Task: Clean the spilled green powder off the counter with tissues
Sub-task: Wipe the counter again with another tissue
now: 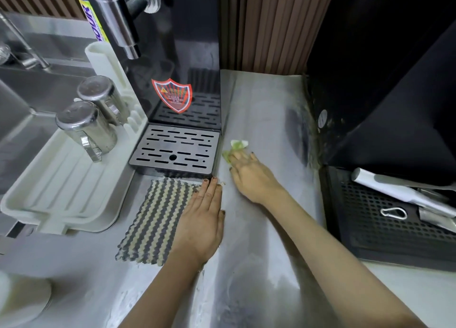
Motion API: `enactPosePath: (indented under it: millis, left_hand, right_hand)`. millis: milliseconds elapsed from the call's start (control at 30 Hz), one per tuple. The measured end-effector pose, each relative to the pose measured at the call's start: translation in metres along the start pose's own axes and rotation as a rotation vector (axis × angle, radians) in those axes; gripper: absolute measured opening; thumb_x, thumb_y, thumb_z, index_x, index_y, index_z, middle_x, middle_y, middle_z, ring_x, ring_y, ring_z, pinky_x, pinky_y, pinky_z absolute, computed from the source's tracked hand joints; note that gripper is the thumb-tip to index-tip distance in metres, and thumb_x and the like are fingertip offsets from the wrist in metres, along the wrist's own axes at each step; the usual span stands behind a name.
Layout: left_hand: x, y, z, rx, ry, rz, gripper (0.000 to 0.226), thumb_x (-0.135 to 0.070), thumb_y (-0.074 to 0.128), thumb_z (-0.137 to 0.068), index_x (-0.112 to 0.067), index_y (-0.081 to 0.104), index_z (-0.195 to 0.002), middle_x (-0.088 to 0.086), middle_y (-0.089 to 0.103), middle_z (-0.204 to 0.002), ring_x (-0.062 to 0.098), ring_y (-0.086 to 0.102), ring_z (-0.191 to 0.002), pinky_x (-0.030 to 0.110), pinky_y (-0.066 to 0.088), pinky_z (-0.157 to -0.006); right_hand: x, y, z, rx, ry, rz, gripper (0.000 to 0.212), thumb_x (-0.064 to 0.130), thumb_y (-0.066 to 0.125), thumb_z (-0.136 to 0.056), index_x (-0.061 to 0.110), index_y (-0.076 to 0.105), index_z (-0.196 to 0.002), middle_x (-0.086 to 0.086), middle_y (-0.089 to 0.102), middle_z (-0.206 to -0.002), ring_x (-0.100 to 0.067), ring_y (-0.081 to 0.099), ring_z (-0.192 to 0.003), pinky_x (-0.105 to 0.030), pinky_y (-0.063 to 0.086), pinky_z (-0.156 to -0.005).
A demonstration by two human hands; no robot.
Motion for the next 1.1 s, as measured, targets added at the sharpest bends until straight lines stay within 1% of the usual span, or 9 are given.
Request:
enactPosePath:
  millis: [133,200,333,433,500,633,833,967,1100]
  left_hand:
    - [0.0,0.0,0.0,0.002,0.003,0.006,0.056,-0.035,0.015,-0.093,-0.008,0.018,-0.143,-0.001,0.009,-0.151,0.016,0.006,-0.141,0.038,0.01,-0.113]
    - [0.0,0.0,0.0,0.003,0.008,0.015,0.057,-0.036,0.011,-0.092,-0.011,0.012,-0.143,-0.002,0.005,-0.151,0.016,0.001,-0.141,0.036,0.009,-0.114]
    - [-0.002,-0.003,0.0,0.0,0.015,0.038,0.061,-0.038,0.006,-0.089,-0.009,0.008,-0.143,-0.004,0.001,-0.15,0.013,-0.004,-0.139,0.032,0.003,-0.113]
    - [-0.003,-0.004,0.0,-0.002,0.01,0.035,0.062,-0.038,0.007,-0.089,-0.008,0.013,-0.143,-0.003,0.003,-0.15,0.013,-0.002,-0.139,0.033,0.006,-0.113]
    - [-0.003,-0.005,0.0,-0.002,0.009,0.03,0.062,-0.037,0.008,-0.09,-0.008,0.016,-0.144,-0.003,0.004,-0.15,0.014,0.0,-0.139,0.034,0.007,-0.113]
    - [-0.002,-0.004,0.0,0.002,0.012,0.036,0.062,-0.038,0.006,-0.09,-0.01,0.015,-0.144,-0.004,0.003,-0.15,0.013,-0.002,-0.14,0.032,0.006,-0.114]
    - [-0.003,-0.006,0.0,0.026,0.009,0.045,0.065,-0.04,0.0,-0.087,-0.012,0.009,-0.145,-0.005,-0.002,-0.151,0.009,-0.007,-0.139,0.028,0.002,-0.113]
    - [-0.002,-0.006,0.0,0.042,0.003,0.05,0.068,-0.042,-0.005,-0.083,-0.014,0.003,-0.145,-0.008,-0.01,-0.149,0.006,-0.014,-0.137,0.026,-0.002,-0.113]
    - [-0.003,-0.006,0.0,0.036,0.011,0.059,0.07,-0.043,-0.005,-0.083,-0.012,0.006,-0.145,-0.008,-0.008,-0.149,0.007,-0.011,-0.138,0.028,0.0,-0.114]
  right_hand:
    - [-0.042,-0.007,-0.004,-0.067,0.321,0.122,0.049,0.027,0.021,-0.094,0.005,0.041,-0.133,-0.013,0.041,-0.142,-0.028,0.034,-0.13,-0.032,0.018,-0.111]
    - [-0.064,-0.014,-0.028,-0.06,0.461,0.102,0.057,0.029,0.018,-0.089,-0.002,0.039,-0.132,-0.02,0.041,-0.139,-0.031,0.03,-0.133,-0.036,0.012,-0.113]
    - [-0.037,-0.006,-0.027,0.034,0.273,0.021,0.047,0.019,0.031,-0.096,0.001,0.031,-0.139,-0.017,0.03,-0.148,-0.03,0.018,-0.141,-0.033,0.004,-0.116]
    - [-0.014,0.001,0.024,0.021,0.159,0.105,0.053,0.032,0.026,-0.094,0.001,0.038,-0.136,-0.016,0.042,-0.141,-0.029,0.032,-0.135,-0.035,0.015,-0.115]
    - [-0.025,-0.003,0.037,0.012,0.336,0.228,0.069,0.042,0.016,-0.091,-0.009,0.042,-0.129,-0.026,0.048,-0.133,-0.037,0.041,-0.128,-0.041,0.023,-0.112]
    - [-0.067,-0.034,-0.004,0.08,0.746,0.309,0.068,0.041,0.016,-0.098,-0.014,0.022,-0.137,-0.03,0.023,-0.147,-0.038,0.019,-0.138,-0.042,0.007,-0.116]
    - [-0.09,-0.065,-0.054,0.13,0.77,0.306,0.059,0.036,0.013,-0.1,-0.007,0.026,-0.139,-0.023,0.02,-0.15,-0.037,0.015,-0.14,-0.041,0.005,-0.117]
    - [-0.077,-0.054,-0.024,0.18,0.804,0.364,0.064,0.039,0.013,-0.099,-0.012,0.032,-0.134,-0.029,0.021,-0.148,-0.038,0.016,-0.139,-0.041,0.007,-0.115]
    - [-0.042,-0.039,0.028,0.225,0.852,0.362,0.069,0.042,0.009,-0.099,-0.014,0.024,-0.136,-0.029,0.018,-0.149,-0.038,0.014,-0.14,-0.042,0.004,-0.116]
Point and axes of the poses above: each hand's wrist, its own z-axis away from the middle knuckle, its own y-axis out of the palm, x = y × z, the point moved 1 cm from there along -z, towards the middle knuckle
